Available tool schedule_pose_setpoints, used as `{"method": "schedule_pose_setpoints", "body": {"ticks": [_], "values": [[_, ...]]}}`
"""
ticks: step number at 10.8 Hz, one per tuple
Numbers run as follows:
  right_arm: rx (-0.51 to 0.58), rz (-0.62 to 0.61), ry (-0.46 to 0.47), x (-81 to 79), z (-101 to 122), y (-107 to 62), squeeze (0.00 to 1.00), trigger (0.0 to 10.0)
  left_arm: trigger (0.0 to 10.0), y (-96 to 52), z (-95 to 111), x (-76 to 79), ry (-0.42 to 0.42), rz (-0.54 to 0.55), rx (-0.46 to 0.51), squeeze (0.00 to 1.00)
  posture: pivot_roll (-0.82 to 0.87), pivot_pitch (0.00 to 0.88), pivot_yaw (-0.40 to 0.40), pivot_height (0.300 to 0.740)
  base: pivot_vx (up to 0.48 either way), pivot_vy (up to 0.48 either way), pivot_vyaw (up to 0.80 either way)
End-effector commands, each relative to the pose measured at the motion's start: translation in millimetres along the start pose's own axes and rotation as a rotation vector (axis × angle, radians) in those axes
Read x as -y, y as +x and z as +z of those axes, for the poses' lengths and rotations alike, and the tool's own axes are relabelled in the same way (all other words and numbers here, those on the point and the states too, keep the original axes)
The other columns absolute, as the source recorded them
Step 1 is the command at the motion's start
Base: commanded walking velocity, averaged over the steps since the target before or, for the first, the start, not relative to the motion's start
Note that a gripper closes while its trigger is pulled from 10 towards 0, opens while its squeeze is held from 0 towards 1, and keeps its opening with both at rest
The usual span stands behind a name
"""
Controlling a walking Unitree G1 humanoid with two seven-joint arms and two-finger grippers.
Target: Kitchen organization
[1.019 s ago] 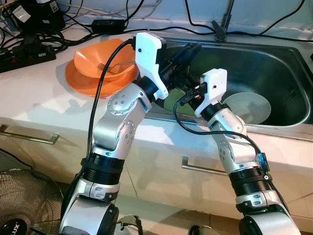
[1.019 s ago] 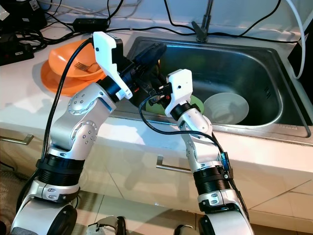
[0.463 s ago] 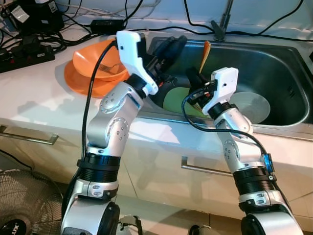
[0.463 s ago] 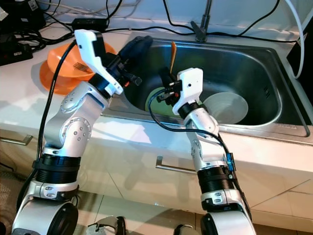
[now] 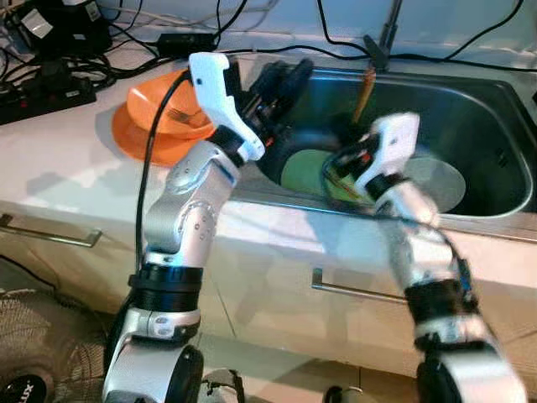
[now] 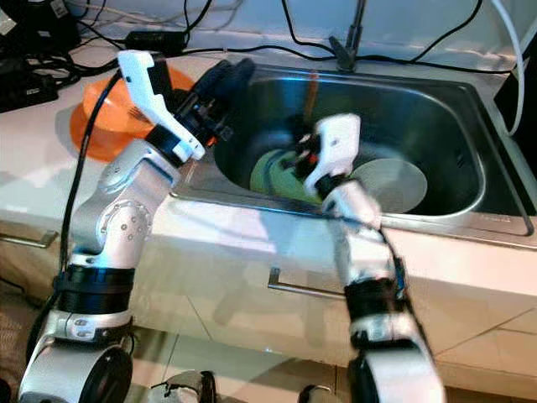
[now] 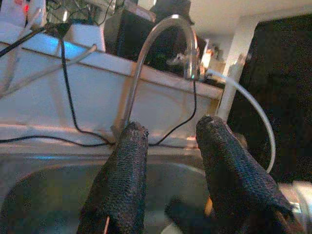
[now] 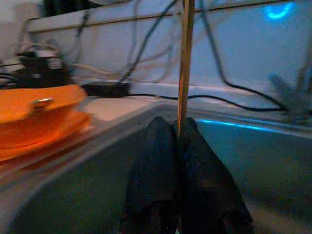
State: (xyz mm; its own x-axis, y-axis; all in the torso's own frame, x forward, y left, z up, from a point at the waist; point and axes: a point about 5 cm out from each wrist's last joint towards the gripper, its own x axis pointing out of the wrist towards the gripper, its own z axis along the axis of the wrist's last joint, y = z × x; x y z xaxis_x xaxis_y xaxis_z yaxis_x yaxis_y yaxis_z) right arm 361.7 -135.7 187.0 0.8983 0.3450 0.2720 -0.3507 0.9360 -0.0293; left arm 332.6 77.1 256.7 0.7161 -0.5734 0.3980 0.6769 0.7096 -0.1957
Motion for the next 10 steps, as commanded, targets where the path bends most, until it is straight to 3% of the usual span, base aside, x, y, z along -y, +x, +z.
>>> {"method": "schedule_pose_setpoints", "body": {"ticks": [1,3,5,10], "values": [[-0.017,-0.062,-0.029,13.1,1,2.2,0.0,10.0,10.0,-7.3,-9,-2.3,0.04,0.018,-0.055,0.0,0.14,0.076,0.053,0.74,0.0,0.0,0.0],[-0.037,-0.111,-0.043,23.4,2,8.7,0.0,10.0,10.0,-11.9,-15,-3.5,0.087,0.038,-0.098,0.0,0.14,0.077,0.051,0.74,0.0,0.0,0.0],[-0.128,-0.207,-0.04,33.1,-8,18.0,0.0,10.0,10.0,-20.3,-37,-3.7,0.198,0.054,-0.235,0.0,0.14,0.07,0.043,0.74,0.0,0.0,0.0],[-0.245,-0.209,-0.029,29.8,-24,23.5,0.0,10.0,10.0,-31.9,-61,4.7,0.227,0.066,-0.352,0.0,0.17,0.057,0.019,0.74,0.0,0.0,0.0]]}}
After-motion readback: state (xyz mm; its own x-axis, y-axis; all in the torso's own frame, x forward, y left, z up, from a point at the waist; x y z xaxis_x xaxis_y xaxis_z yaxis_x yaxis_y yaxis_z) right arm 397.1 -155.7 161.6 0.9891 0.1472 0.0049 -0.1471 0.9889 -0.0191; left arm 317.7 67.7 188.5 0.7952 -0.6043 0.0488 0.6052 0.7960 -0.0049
